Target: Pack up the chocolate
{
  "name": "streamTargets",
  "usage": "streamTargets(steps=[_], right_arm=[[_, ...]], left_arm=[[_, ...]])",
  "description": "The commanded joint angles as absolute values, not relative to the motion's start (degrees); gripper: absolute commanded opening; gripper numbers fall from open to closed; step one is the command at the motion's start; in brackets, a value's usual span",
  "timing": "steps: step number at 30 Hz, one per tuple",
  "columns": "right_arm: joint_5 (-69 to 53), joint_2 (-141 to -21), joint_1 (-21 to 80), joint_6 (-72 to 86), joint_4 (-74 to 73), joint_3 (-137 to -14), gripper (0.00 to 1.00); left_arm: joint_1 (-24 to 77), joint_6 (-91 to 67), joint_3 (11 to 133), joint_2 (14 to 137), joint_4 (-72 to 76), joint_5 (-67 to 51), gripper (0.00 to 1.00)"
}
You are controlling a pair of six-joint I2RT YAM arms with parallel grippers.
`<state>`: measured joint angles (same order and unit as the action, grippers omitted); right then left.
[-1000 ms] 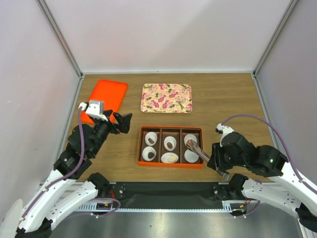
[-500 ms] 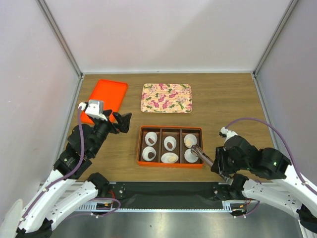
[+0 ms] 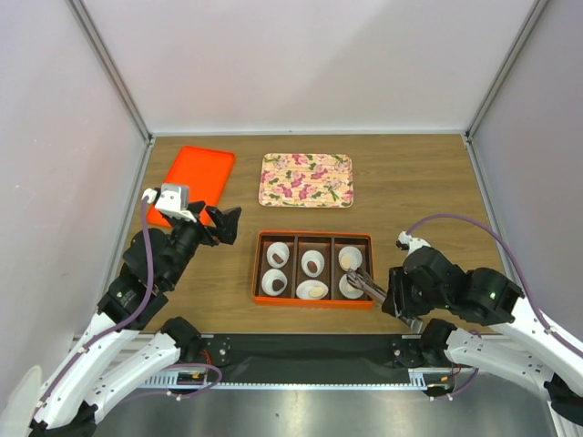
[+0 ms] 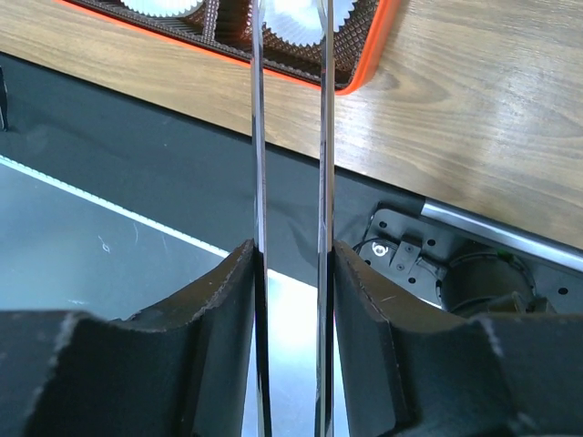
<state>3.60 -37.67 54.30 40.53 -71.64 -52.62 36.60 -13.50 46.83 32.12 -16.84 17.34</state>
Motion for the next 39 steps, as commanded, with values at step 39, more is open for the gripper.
streamTargets(steps=[39], right_arm=[[8.26,-89.99,1.16,9.06,-30.41,-66.10,0.45]], left_arm=[[35.51,-17.31,48.25,35.94,-14.86,12.13,1.00]])
